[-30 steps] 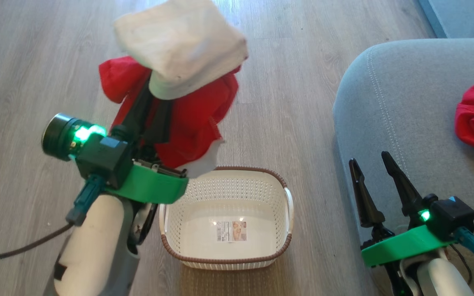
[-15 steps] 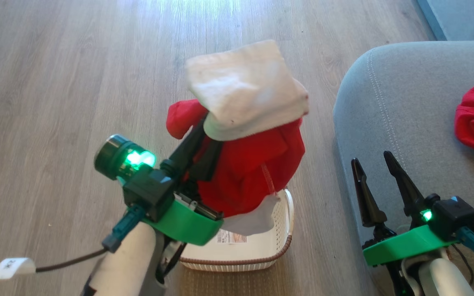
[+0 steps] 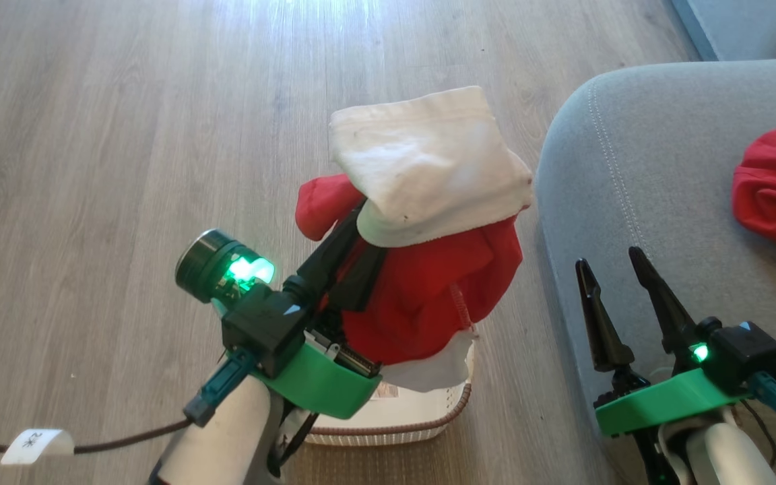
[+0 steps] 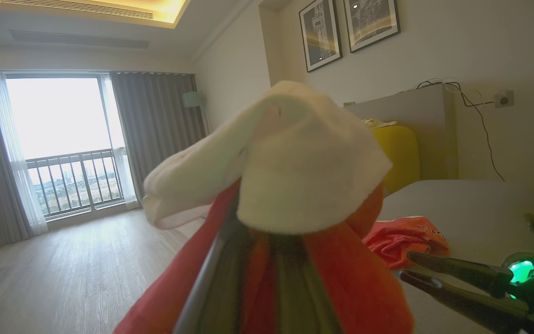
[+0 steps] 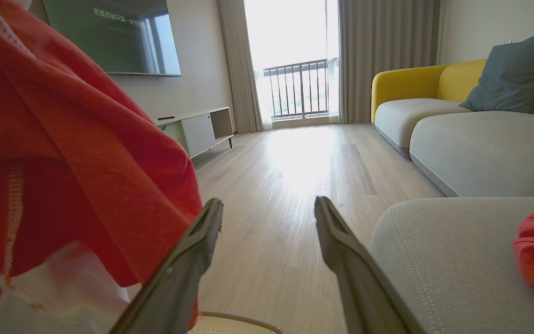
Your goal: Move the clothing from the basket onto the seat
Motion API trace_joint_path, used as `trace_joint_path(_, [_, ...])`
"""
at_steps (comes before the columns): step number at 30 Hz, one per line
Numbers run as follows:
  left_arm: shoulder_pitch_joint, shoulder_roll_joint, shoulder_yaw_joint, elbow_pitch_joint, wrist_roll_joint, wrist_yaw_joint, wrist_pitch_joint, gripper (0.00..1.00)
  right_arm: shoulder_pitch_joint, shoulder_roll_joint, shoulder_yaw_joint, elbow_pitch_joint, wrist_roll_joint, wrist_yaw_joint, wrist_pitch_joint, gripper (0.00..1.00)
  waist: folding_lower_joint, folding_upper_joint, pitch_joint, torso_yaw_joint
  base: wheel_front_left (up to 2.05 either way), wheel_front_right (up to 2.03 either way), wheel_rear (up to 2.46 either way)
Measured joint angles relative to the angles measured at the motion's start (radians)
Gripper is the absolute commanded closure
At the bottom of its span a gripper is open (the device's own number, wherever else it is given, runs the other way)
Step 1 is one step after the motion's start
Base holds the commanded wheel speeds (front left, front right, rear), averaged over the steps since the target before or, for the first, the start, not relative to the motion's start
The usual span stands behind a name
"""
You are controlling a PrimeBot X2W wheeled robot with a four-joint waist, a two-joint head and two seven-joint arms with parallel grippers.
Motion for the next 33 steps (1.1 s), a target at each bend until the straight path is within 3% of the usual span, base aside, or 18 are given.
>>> trace_joint_path(12, [-0.001,-0.001,0.062,-0.001,0.011,-0.001,0.000,1.00,0.069,-0.065,0.036,-0.096,-0.009,0.000,0.000,0.00,0.0000,0.0000,0.012,-0.017,0.00,0.00,0.00])
trace_joint_path(20, [-0.004,-0.002,0.097,0.002,0.021,-0.010,0.000,1.00,0.076,-0.169,0.187,-0.174,-0.022,0.000,0.000,0.00,0.0000,0.0000,0.026,-0.038,0.00,0.00,0.00])
trace_joint_path(27, [-0.004,-0.002,0.079,0.012,0.021,-0.018,0.000,1.00,0.025,-0.203,0.302,-0.178,-0.062,0.000,0.000,0.00,0.0000,0.0000,0.030,-0.043,0.00,0.00,0.00])
trace_joint_path(33, [-0.004,-0.002,0.004,0.021,0.020,-0.027,0.000,1.00,-0.041,-0.202,0.367,-0.135,-0.066,0.000,0.000,0.00,0.0000,0.0000,0.031,-0.027,0.00,0.00,0.00])
